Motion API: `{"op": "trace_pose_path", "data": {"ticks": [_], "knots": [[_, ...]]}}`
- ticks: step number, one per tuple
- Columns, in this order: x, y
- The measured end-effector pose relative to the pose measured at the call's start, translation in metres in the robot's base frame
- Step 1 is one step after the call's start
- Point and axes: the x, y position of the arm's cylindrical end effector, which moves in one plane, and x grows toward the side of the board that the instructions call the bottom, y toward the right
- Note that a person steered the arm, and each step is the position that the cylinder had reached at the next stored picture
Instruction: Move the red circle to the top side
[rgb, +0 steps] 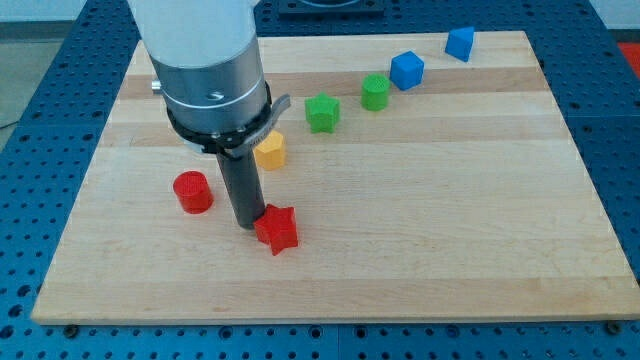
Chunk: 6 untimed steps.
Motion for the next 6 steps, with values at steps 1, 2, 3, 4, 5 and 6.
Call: {"op": "trace_pose_path", "data": {"ticks": [1,2,3,4,5,6], "knots": [[-0.034,-0.041],[-0.081,-0.065],[-0.070,-0.046],[-0.038,-0.011],[-0.004,-0.022],[0.000,-0.081]]}}
